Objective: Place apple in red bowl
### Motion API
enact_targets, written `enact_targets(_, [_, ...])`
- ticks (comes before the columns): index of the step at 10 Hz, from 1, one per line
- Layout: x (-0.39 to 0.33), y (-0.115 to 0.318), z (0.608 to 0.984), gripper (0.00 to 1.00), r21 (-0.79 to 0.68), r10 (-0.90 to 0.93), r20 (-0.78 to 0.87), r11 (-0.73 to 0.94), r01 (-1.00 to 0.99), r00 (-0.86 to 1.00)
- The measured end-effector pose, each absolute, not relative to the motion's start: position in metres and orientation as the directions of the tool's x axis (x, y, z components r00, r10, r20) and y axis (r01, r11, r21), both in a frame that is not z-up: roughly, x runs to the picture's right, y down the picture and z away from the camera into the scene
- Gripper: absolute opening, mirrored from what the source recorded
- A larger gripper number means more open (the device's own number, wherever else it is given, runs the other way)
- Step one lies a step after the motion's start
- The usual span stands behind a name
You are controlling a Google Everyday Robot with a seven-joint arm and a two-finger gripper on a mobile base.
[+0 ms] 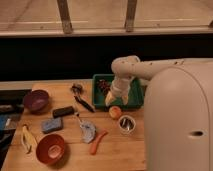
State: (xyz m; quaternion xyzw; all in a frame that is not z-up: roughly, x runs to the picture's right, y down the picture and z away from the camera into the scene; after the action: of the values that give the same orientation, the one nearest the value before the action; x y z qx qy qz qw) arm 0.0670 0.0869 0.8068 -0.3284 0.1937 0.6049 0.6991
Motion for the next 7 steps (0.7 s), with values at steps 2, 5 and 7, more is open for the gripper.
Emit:
enact_targets(2, [0.074, 0.1, 0.81, 0.62, -0.207, 0.695, -0.699, 0.029, -0.978, 0.169])
enact_targets(5, [0.076, 0.113, 0.817, 0.62, -0.204, 0.667, -0.73, -0.003, -0.979, 0.15])
enact_targets(7, [0.074, 0.12, 0.825, 0.62, -0.216, 0.652, -0.743, -0.016, -0.976, 0.153])
